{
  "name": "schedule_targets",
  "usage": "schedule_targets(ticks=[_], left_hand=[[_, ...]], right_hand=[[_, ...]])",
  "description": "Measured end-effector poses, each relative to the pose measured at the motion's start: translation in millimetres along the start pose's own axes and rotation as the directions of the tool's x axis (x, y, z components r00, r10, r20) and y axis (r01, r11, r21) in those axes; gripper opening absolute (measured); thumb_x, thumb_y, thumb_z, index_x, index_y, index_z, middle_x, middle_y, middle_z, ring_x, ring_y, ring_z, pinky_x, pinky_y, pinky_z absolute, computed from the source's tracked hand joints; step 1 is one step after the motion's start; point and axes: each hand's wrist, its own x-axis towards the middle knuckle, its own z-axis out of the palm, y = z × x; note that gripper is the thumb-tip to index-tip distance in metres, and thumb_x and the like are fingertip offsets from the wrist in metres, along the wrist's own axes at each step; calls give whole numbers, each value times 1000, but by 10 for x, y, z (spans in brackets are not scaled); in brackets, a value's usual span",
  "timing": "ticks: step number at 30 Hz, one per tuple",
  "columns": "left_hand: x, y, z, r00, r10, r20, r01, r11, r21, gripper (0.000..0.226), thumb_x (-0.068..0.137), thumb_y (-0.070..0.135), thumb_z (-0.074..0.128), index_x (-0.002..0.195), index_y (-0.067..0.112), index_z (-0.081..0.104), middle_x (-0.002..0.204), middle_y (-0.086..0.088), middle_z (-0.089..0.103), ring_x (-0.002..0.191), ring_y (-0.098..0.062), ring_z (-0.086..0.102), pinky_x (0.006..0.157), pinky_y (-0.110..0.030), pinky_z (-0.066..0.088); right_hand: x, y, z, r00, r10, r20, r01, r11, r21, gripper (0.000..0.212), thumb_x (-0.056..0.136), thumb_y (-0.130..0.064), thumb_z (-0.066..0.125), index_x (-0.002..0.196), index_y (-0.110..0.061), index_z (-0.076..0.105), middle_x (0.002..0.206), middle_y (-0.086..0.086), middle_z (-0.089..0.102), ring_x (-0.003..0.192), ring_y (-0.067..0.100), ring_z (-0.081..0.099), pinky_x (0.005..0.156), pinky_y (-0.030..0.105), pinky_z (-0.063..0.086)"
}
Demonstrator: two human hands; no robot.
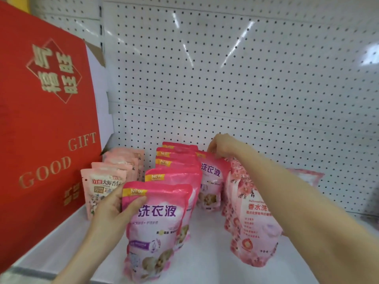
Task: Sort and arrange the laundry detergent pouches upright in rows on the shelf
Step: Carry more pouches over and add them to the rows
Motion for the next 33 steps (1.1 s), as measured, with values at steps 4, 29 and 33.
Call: schedule_targets(ticks=[4,29,33], left_hand=[[-8,19,-2,1000,28,0,-28,1000,-12,22,82,-2,66,94,15,69,85,6,76,77,-5,70,65,-14,54],[-298,434,1792,882,348,317,-461,774,435,80,80,29,74,146,28,30,147,13,34,135,-3,30,114,-26,25],[-328,6,2253,970,-34,241,-12,982,188,92,61,33,86,130,53,28,130,17,55,119,1,53,102,-36,46]], right_hand=[[52,87,15,1000,-1,12,1,1000,-27,46,80,2,70,120,-22,70,118,3,69,101,20,65,82,29,54],[-1494,2016,332,921,219,-321,-206,976,76,28,94,-25,61,121,-20,63,115,7,68,103,30,62,84,39,50],[-1462,2422,360,880,164,-447,-149,986,67,8,94,-17,58,93,-14,65,89,6,69,86,31,64,72,37,50]])
